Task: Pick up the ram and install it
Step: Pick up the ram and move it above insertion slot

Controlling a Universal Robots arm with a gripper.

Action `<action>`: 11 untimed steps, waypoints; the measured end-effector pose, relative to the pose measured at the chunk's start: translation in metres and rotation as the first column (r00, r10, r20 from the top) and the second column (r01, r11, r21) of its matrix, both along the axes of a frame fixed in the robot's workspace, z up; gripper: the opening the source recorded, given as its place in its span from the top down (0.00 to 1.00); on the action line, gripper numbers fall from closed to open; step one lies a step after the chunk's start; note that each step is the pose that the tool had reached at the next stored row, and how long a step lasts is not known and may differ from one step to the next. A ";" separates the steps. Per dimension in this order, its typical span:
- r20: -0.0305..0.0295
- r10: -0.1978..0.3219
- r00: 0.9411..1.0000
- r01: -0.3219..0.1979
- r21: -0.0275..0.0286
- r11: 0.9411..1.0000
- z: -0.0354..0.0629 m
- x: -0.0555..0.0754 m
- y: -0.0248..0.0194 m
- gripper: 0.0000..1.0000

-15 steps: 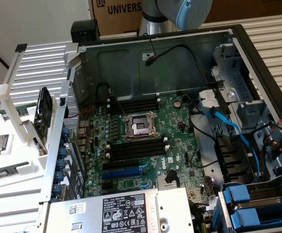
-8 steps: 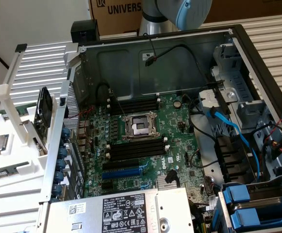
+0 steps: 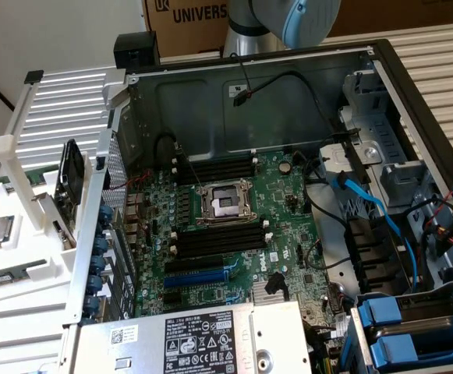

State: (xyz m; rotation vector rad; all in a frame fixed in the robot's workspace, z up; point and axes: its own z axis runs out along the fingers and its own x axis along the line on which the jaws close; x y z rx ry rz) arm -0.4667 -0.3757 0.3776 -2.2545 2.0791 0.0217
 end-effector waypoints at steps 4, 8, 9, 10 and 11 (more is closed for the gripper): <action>0.001 0.000 1.000 0.000 0.001 1.000 0.0000 -0.001 -0.0001 0.89; -0.026 0.000 1.000 0.000 0.000 1.000 -0.0018 -0.004 -0.0004 0.89; -0.042 0.000 0.999 0.000 0.000 1.000 -0.0030 -0.005 -0.0004 0.89; -0.047 0.000 0.999 0.000 0.000 1.000 -0.0035 -0.005 -0.0004 0.89; -0.047 0.000 0.999 0.000 0.000 1.000 -0.0035 -0.006 -0.0004 0.89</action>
